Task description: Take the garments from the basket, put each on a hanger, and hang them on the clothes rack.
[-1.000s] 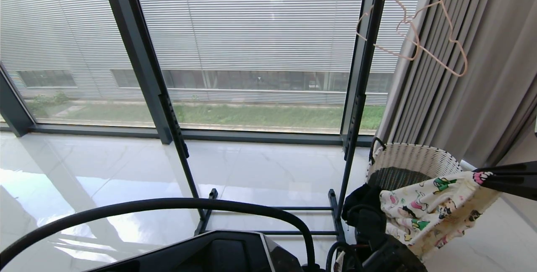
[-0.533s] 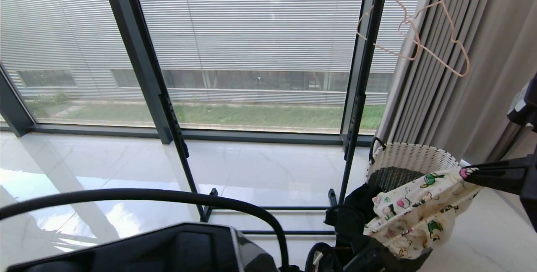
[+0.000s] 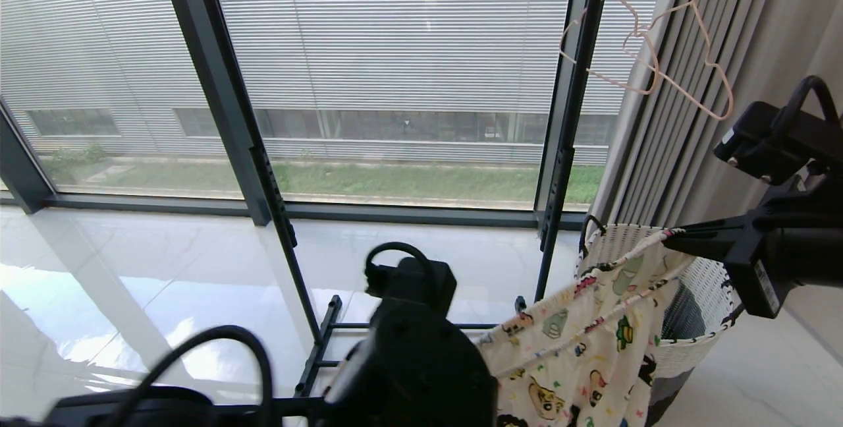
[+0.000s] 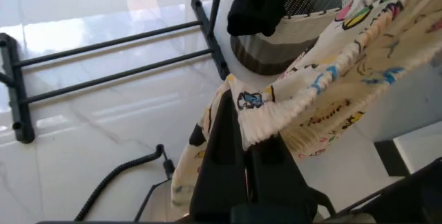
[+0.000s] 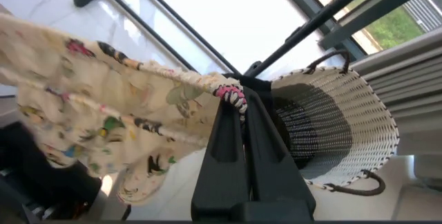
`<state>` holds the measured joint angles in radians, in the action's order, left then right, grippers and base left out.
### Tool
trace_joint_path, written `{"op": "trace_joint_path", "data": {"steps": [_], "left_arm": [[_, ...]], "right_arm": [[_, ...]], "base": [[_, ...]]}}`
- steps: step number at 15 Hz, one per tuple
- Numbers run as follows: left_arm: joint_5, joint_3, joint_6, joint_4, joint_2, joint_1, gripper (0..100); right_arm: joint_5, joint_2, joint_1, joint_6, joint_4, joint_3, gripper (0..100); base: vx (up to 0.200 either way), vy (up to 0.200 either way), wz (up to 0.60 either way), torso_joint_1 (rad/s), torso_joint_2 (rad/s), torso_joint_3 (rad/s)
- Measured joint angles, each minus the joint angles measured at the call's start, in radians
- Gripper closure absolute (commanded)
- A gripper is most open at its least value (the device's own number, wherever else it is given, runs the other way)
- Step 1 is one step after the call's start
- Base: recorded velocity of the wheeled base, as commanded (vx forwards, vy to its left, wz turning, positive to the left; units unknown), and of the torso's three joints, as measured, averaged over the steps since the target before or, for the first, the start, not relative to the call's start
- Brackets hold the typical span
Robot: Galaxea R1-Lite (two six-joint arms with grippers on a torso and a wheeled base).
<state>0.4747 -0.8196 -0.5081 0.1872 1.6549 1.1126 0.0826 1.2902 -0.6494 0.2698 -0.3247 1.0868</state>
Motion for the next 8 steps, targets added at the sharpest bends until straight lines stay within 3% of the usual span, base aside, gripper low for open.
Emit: {"op": "trace_joint_path", "data": {"steps": [3,4,6,8], "left_arm": [[-0.002,-0.012,0.029,-0.272,-0.221,-0.042,100],[-0.001,-0.019,0.104,-0.301,-0.275,-0.069,100],[-0.003,-0.019,0.263,-0.296,-0.344,-0.12,100],[-0.031,-0.018,0.325,-0.223,-0.387,-0.148,100]], "right_arm": [[-0.03,0.016,-0.034,-0.002,0.035,-0.006,100],[-0.052,0.015,-0.046,0.0,0.037,-0.007,100],[-0.067,0.011,-0.057,0.005,0.039,-0.007,100],[-0.068,0.007,-0.06,0.005,0.044,-0.003,100]], "base": [[0.0,0.0,0.0,0.0,0.0,0.0],[0.0,0.0,0.0,0.0,0.0,0.0],[0.0,0.0,0.0,0.0,0.0,0.0],[0.0,0.0,0.0,0.0,0.0,0.0]]}}
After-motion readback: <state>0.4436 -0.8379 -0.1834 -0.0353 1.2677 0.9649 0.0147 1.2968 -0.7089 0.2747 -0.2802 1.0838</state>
